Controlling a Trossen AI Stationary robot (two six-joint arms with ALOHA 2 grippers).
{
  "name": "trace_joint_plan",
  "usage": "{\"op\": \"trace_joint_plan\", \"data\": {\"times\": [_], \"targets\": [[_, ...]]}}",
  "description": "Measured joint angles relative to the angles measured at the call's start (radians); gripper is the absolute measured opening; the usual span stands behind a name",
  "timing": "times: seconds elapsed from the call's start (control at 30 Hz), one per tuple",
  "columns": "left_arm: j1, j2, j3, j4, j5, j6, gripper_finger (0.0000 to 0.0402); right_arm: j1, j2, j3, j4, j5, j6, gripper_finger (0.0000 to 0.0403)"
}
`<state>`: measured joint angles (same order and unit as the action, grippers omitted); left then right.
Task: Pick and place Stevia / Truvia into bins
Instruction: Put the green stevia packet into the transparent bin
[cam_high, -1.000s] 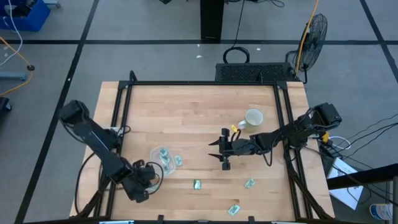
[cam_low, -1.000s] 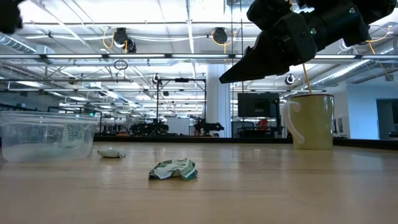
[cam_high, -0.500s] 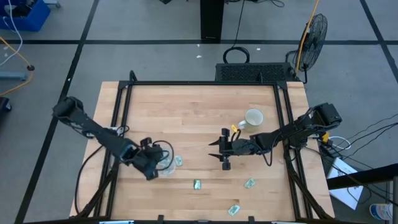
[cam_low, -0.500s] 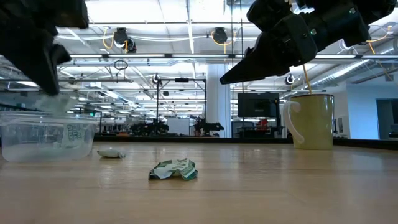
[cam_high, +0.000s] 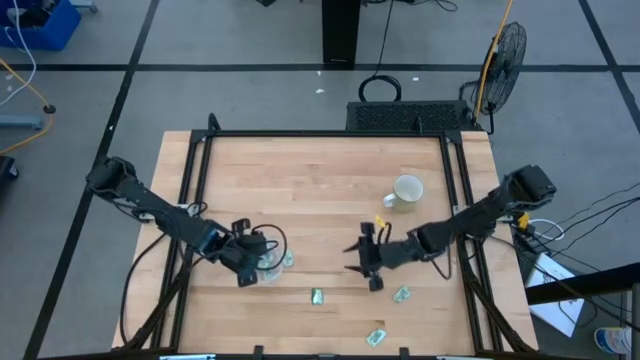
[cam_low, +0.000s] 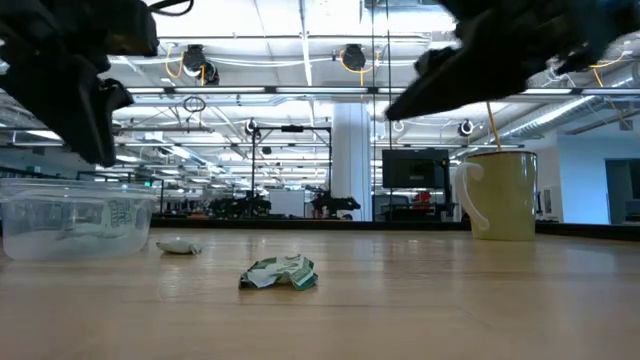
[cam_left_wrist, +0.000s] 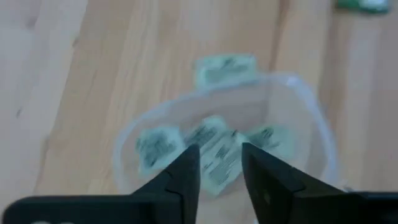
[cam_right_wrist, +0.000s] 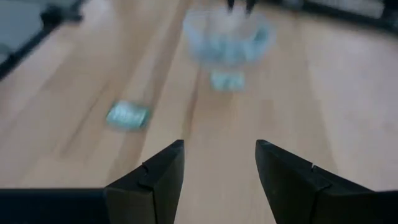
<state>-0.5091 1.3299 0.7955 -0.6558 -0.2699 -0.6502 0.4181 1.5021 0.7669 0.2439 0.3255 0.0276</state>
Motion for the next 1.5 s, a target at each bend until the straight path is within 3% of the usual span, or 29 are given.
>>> {"op": "trace_joint_plan", "data": {"times": [0.1, 0.23, 0.47, 0.67, 0.93, 1.37, 1.5], "targets": [[0.0, -0.001, 0.033, 0.03, -0.002, 0.056, 0.0138, 0.084, -0.027, 0.091, -0.315, 0.067, 0.158, 0.0192], [-0.001, -0.003, 0.112, 0.04, -0.068, 0.141, 0.0137, 0.196, -0.019, 0.189, -0.63, 0.028, 0.45, 0.0192], [-0.001, -0.003, 0.172, 0.119, -0.189, 0.334, 0.0127, 0.353, -0.004, 0.138, -0.75, -0.091, 0.911, 0.0192], [-0.001, -0.002, 0.173, 0.143, -0.194, 0.362, 0.0127, 0.428, 0.002, 0.015, -0.667, -0.092, 1.116, 0.0192], [-0.001, -0.002, 0.173, 0.144, -0.194, 0.36, 0.0127, 0.413, -0.007, -0.102, -0.558, -0.099, 1.127, 0.0166], [0.011, -0.002, 0.173, 0.144, -0.207, 0.362, 0.0127, 0.413, 0.0, -0.11, -0.462, -0.127, 1.018, 0.0012], [0.03, -0.002, 0.173, 0.144, -0.208, 0.382, 0.0127, 0.412, -0.004, -0.113, -0.412, -0.082, 0.886, 0.0005]]}}
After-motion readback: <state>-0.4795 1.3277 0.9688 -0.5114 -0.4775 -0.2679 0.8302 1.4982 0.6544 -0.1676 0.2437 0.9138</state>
